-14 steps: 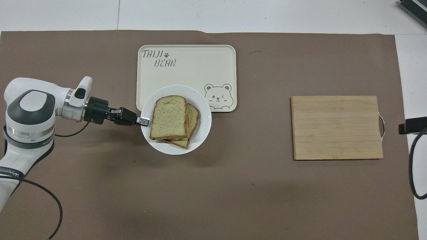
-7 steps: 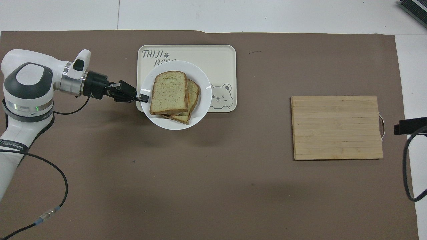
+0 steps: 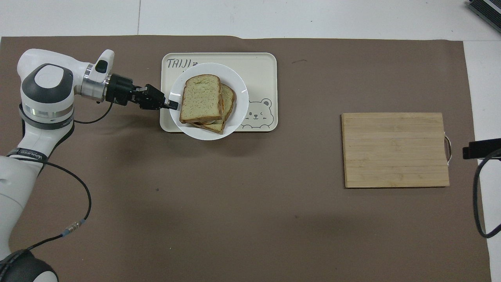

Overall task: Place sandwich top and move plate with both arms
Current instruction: 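Slide the plate with the left gripper onto the bear tray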

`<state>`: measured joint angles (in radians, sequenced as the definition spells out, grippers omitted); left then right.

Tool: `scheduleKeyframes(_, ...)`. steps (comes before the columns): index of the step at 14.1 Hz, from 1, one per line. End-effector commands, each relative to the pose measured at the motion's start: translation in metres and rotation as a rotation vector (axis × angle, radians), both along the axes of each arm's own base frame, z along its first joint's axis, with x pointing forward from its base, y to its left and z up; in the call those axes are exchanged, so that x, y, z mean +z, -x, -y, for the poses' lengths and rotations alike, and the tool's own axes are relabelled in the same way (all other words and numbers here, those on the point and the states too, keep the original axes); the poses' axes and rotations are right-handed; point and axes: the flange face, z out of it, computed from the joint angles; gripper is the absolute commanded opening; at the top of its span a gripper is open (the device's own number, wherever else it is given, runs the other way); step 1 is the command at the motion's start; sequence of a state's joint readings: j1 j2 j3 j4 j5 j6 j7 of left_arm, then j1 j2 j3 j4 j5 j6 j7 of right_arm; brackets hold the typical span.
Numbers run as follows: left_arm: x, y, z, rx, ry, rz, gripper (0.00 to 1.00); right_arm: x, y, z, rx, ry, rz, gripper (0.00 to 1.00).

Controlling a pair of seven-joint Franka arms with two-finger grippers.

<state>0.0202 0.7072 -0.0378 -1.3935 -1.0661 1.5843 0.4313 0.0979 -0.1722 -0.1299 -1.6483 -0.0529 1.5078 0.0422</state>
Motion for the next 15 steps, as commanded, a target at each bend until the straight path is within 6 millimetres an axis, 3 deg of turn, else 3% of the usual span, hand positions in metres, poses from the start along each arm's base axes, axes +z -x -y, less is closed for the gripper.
scheduleKeyframes(1,-0.014,-0.008,0.008,-0.015,0.004,-0.013,0.00,0.003,0.006,0.002,0.026,-0.001,-0.005,1.00)
scheduleKeyframes(6,-0.055,-0.024,0.013,-0.016,0.030,0.034,0.00,0.001,0.008,0.005,0.021,-0.009,-0.023,1.00)
scheduleKeyframes(12,-0.062,-0.044,0.006,0.024,0.009,0.083,0.00,0.001,0.009,0.006,0.017,-0.008,-0.023,1.00)
scheduleKeyframes(15,-0.073,-0.044,0.004,0.027,0.007,0.072,0.00,0.002,0.008,0.006,0.014,-0.007,-0.020,1.00)
